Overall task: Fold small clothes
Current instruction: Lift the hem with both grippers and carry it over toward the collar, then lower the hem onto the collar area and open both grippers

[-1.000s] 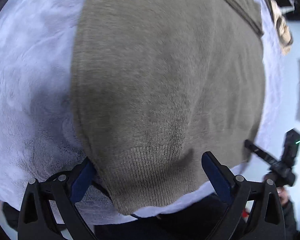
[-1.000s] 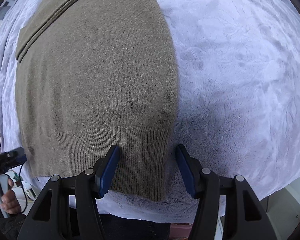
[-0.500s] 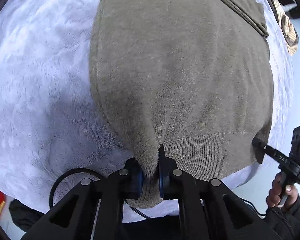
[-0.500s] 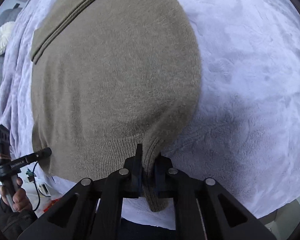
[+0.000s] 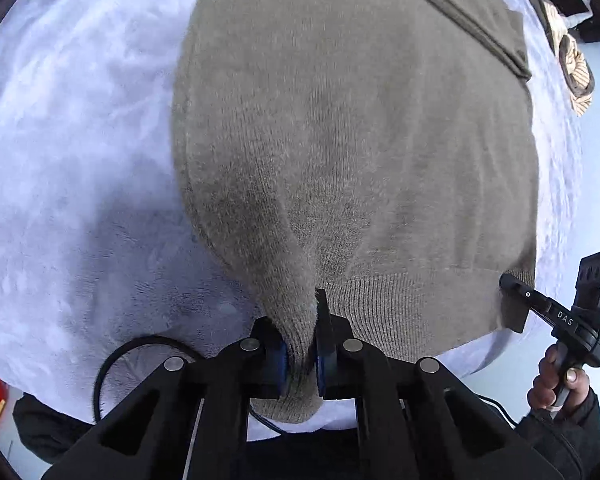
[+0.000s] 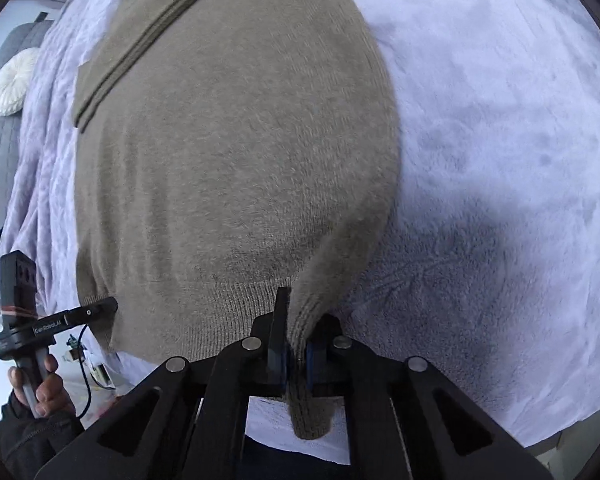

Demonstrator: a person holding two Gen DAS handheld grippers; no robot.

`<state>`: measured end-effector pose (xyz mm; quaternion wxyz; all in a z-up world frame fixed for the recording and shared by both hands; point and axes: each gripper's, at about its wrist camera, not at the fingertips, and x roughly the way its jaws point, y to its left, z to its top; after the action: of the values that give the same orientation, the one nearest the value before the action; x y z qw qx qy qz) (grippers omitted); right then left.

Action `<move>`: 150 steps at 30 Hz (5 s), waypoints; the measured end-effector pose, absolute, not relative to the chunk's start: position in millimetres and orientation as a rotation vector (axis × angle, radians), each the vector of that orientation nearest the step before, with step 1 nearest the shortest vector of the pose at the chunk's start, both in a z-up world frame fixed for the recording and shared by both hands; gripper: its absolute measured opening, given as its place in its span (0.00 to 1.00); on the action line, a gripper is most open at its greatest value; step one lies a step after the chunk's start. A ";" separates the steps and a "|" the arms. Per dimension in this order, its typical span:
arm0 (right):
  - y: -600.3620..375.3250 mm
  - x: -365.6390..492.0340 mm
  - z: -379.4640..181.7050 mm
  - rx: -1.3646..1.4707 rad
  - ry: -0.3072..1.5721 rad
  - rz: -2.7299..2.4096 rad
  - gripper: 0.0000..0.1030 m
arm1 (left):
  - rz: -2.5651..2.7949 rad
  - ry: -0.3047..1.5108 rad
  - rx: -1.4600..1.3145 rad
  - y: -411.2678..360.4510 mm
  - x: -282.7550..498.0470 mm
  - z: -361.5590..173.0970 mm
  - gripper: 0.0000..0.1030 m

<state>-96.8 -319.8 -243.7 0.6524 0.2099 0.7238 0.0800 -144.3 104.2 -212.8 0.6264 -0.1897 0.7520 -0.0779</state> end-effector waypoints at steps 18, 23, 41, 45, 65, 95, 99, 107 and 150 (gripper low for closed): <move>-335.7 -31.0 -159.2 0.586 1.370 0.341 0.06 | -0.061 1.451 -0.438 147.1 -113.1 -105.0 0.11; -337.5 -7.3 -144.3 0.579 1.330 0.407 0.06 | 0.005 1.418 -0.496 144.5 -100.6 -89.2 0.11; -324.5 59.0 -89.1 0.509 1.241 0.408 0.06 | 0.054 1.314 -0.496 136.8 -31.0 -43.0 0.11; -322.1 62.5 -83.7 0.500 1.236 0.361 0.06 | 0.040 1.291 -0.499 140.7 -20.8 -35.2 0.11; -284.1 68.1 -52.5 0.400 1.240 0.240 0.06 | -0.120 1.265 -0.663 166.0 -7.4 -44.7 0.09; -278.6 135.6 -75.9 0.406 1.251 0.174 0.06 | -0.068 1.307 -0.424 164.5 73.1 -50.7 0.09; -279.6 148.3 -85.6 0.414 1.257 0.151 0.06 | -0.065 1.326 -0.396 159.9 88.8 -58.2 0.09; -292.8 164.1 -108.2 0.461 1.283 0.091 0.06 | -0.059 1.375 -0.421 151.9 121.6 -76.1 0.09; -293.8 260.8 -219.7 0.437 1.445 0.046 0.42 | 0.114 1.519 -0.712 192.6 206.9 -191.7 0.92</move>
<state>260.8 -293.8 -219.7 0.7283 0.1981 0.6557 0.0209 206.9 192.6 -191.7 0.6669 -0.3156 0.6731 0.0506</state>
